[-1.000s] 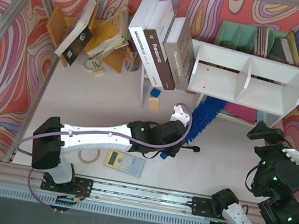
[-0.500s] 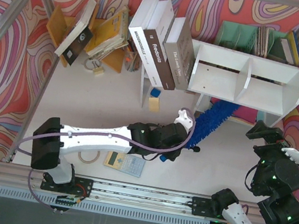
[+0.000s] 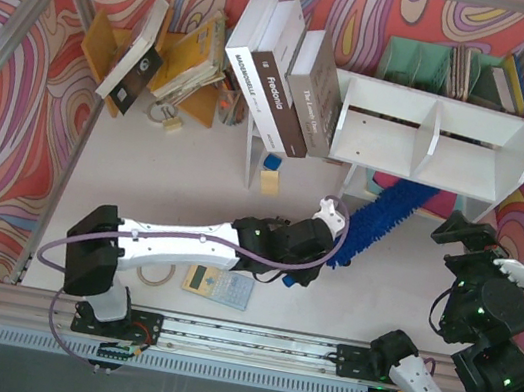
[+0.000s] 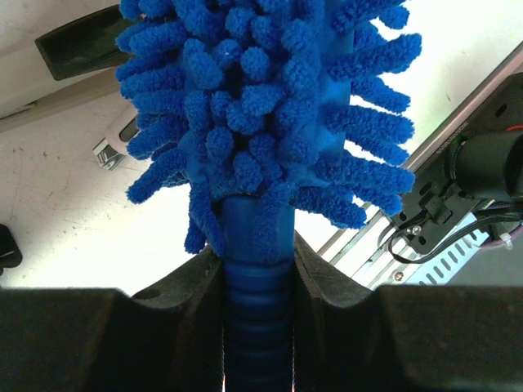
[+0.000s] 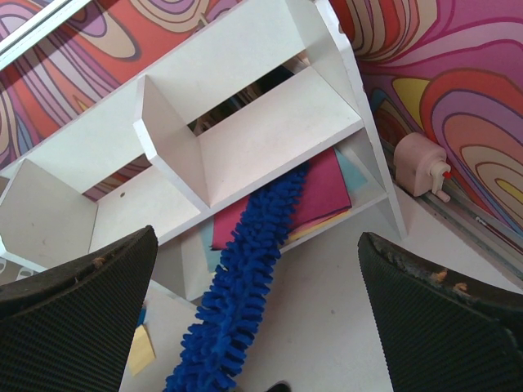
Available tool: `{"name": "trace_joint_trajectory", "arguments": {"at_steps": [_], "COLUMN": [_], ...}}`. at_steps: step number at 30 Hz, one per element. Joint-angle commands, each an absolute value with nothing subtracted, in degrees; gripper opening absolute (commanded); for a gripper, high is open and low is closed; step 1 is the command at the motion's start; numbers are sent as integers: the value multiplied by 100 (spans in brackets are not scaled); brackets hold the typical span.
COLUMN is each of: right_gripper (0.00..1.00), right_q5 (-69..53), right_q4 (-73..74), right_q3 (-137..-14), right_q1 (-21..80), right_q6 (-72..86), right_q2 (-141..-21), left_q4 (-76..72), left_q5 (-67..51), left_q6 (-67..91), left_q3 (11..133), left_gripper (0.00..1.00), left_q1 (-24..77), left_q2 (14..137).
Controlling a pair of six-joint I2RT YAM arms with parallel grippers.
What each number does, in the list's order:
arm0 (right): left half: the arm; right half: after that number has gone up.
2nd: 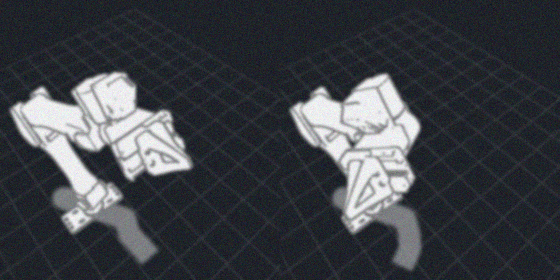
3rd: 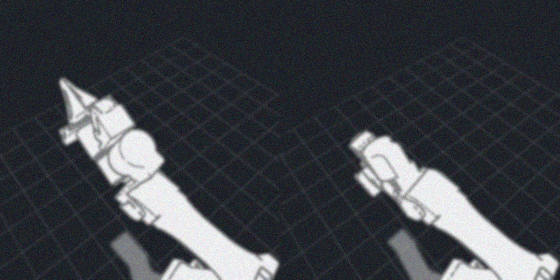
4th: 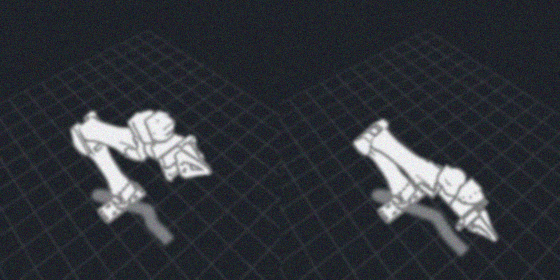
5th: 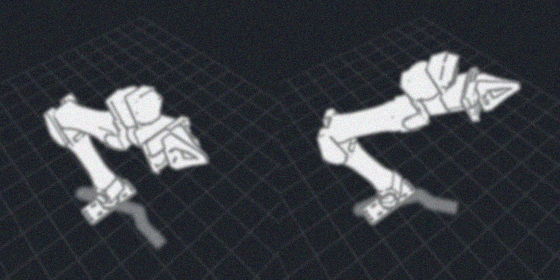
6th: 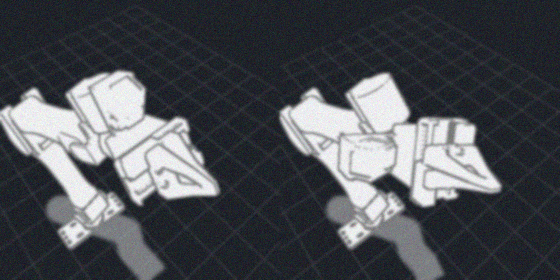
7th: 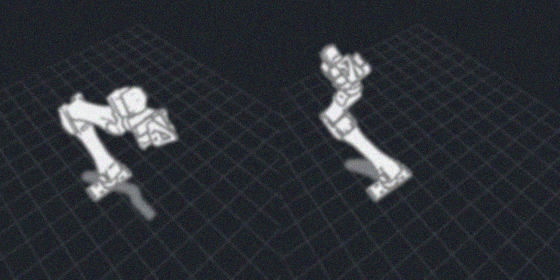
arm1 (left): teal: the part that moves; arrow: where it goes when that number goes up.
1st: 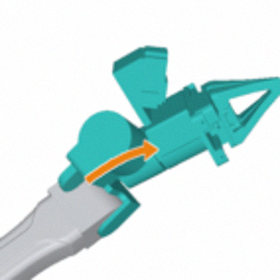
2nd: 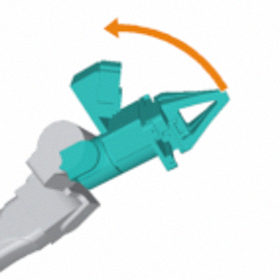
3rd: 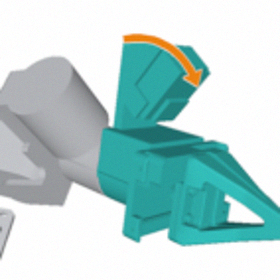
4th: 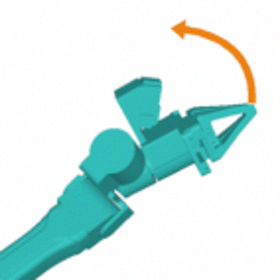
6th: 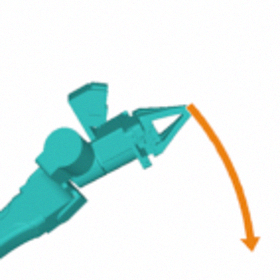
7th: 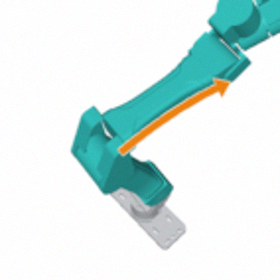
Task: Dust the bookshelf with a duster
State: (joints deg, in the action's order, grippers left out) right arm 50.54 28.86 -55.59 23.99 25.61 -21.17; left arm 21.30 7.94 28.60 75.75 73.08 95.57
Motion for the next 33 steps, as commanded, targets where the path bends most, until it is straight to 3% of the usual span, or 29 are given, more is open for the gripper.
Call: {"name": "trace_joint_trajectory", "arguments": {"at_steps": [1, 7, 25, 33], "right_gripper": [99, 99, 99, 99], "right_q5": [5118, 5080, 5120, 5124], "right_q4": [2935, 2916, 2999, 3041], "right_q3": [-5583, -5557, -5580, -5574], "right_q1": [2416, 2416, 2417, 2409], "right_q6": [2634, 2672, 2687, 2719], "right_q2": [-2065, -2083, -2026, -1995], "left_q4": [1951, 2009, 2142, 2198], "left_q5": [1051, 1315, 314, 677], "left_q6": [2732, 2626, 2330, 2310], "left_q3": [7538, 7697, 8162, 8279], "left_gripper": [0, 0, 0, 0], "left_q1": [7334, 7321, 7427, 7427], "left_q2": [9078, 9033, 10100, 9660]}}
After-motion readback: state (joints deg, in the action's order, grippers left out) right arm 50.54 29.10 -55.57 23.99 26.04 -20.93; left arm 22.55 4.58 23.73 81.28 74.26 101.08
